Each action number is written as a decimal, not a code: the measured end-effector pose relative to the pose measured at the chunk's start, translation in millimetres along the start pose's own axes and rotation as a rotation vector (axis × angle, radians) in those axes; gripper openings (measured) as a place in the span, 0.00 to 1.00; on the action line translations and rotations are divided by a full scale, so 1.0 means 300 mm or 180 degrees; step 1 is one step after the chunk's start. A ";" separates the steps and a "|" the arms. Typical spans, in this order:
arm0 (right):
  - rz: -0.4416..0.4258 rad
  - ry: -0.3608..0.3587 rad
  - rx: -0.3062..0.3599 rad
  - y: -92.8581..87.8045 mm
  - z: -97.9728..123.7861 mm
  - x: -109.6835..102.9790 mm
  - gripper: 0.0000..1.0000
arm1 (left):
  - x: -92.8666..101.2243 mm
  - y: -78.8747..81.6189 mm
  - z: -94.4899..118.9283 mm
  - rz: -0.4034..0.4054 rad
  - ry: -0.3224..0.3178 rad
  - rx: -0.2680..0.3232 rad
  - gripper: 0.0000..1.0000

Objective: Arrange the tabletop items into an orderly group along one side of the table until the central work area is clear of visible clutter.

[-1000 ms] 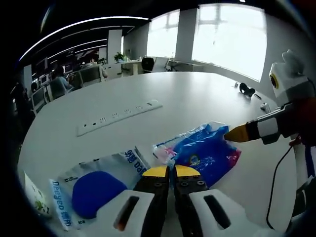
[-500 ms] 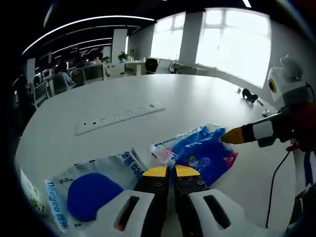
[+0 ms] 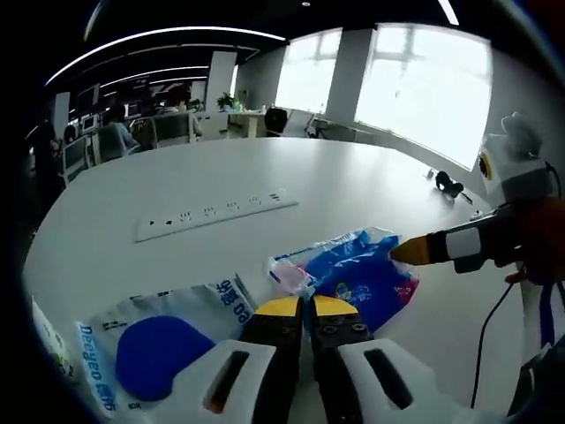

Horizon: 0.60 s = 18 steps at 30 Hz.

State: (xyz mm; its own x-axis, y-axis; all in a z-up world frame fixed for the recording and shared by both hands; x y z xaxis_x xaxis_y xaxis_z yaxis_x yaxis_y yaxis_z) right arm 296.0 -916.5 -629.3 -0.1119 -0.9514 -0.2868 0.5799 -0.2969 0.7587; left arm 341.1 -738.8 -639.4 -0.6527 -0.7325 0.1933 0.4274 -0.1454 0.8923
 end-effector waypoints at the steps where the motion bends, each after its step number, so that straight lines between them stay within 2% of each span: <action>1: 0.0002 0.0001 0.0001 0.001 0.000 0.000 0.00 | 0.001 0.002 -0.002 0.0011 0.0004 0.0002 0.01; 9: -0.0003 0.0000 -0.0005 0.022 -0.022 0.001 0.00 | -0.003 0.006 -0.021 0.0029 0.0048 -0.0034 0.02; 18: -0.0024 0.0002 -0.0048 0.016 -0.049 0.015 0.00 | -0.009 -0.001 -0.046 0.0042 0.0111 -0.0090 0.03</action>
State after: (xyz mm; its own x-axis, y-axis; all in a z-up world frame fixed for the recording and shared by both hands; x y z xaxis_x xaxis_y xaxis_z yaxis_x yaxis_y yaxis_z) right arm 310.3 -921.1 -635.5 -0.1159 -0.9491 -0.2927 0.5911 -0.3027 0.7476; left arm 351.2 -745.9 -645.9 -0.6249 -0.7572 0.1902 0.4538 -0.1540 0.8777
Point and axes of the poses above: the point that each gripper's makers call its tool centre point, and the gripper's own axes: z roughly backward along the fingers, x roughly to its right, y roughly out of its top, the point moved 9 cm from there along z, roughly backward along the fingers, and after that the axes turned 7 degrees about x, right-handed, at the moved point
